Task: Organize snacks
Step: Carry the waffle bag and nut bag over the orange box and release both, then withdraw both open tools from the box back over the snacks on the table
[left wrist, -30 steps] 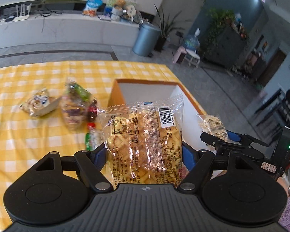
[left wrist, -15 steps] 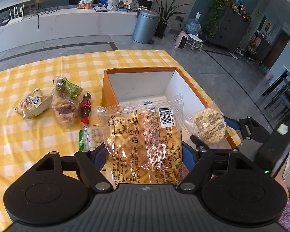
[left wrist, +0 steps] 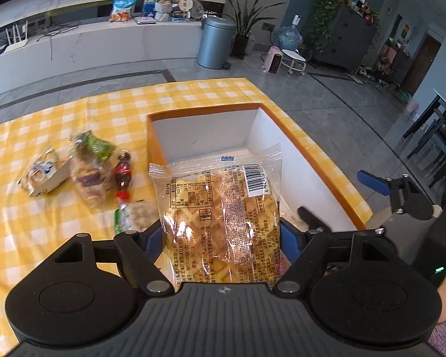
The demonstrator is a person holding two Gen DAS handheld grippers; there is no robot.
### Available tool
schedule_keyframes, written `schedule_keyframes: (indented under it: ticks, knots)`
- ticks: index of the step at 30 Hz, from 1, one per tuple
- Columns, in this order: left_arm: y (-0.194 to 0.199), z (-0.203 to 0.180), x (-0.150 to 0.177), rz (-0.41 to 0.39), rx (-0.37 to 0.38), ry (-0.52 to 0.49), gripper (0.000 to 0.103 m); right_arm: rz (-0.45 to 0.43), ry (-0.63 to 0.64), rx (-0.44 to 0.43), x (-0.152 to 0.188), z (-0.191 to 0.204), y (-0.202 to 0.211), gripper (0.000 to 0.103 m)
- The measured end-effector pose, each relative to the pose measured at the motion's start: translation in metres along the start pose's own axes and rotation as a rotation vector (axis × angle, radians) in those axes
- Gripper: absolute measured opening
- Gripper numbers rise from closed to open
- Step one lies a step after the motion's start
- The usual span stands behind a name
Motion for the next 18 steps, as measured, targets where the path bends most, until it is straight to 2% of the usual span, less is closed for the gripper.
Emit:
schedule_keyframes:
  ticks: [5, 11, 14, 18]
  knots:
    - [-0.032, -0.013, -0.007, 0.028, 0.0, -0.014, 0.088, -0.025, -0.195, 0.084, -0.001, -0.037, 0.001, 0.1]
    - [-0.063, -0.025, -0.011, 0.038, -0.038, -0.066, 0.088, 0.006, -0.42, 0.003, 0.004, -0.055, -0.003, 0.1]
    - [-0.075, -0.028, -0.016, 0.057, -0.041, -0.071, 0.088, 0.026, -0.447, -0.002, 0.006, -0.054, -0.007, 0.1]
    - [-0.092, -0.034, -0.016, 0.105, 0.005, -0.088, 0.088, 0.048, -0.448, 0.004, 0.012, -0.053, -0.009, 0.1]
Point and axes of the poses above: each gripper's, at about its wrist camera, not at the fingertips, and y roughly against the way its jaws point, z to its left, x to its underside, the point moved 6 cm from there along -y, roughly the way its jaws point, and after that the axes turned 5 degrees about -y, right-handed, at the moved point
